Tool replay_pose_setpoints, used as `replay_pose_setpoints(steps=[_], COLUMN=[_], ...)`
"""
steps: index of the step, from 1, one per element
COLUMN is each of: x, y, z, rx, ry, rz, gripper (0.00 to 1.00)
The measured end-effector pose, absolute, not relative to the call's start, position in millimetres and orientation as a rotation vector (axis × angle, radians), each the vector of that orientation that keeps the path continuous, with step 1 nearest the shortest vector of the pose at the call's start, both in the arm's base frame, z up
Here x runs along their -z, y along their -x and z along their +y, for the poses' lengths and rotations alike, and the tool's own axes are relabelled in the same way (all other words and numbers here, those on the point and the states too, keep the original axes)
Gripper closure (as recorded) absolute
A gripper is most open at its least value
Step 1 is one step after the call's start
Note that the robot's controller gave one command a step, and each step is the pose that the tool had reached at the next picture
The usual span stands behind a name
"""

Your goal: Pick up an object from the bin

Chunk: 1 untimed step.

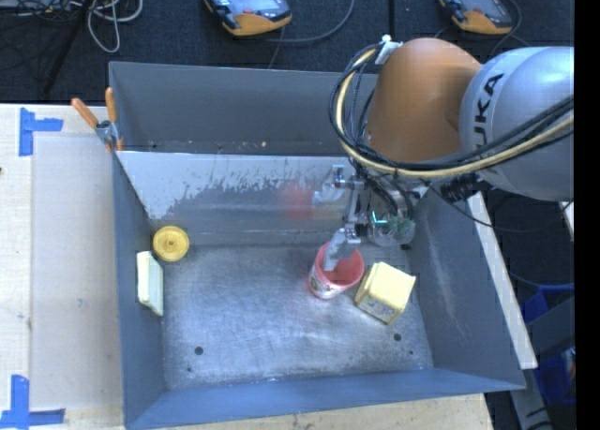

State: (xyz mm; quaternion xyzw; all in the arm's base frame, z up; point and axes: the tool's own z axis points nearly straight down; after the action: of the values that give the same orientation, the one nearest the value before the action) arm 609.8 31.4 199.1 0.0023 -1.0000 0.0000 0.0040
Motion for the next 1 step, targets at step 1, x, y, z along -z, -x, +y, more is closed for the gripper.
replay_pose_setpoints(steps=[1], x=[-203.9], y=[-611.3], z=[31.3], rx=[0.001], ry=[-0.006], rz=[-3.141], gripper=[0.0])
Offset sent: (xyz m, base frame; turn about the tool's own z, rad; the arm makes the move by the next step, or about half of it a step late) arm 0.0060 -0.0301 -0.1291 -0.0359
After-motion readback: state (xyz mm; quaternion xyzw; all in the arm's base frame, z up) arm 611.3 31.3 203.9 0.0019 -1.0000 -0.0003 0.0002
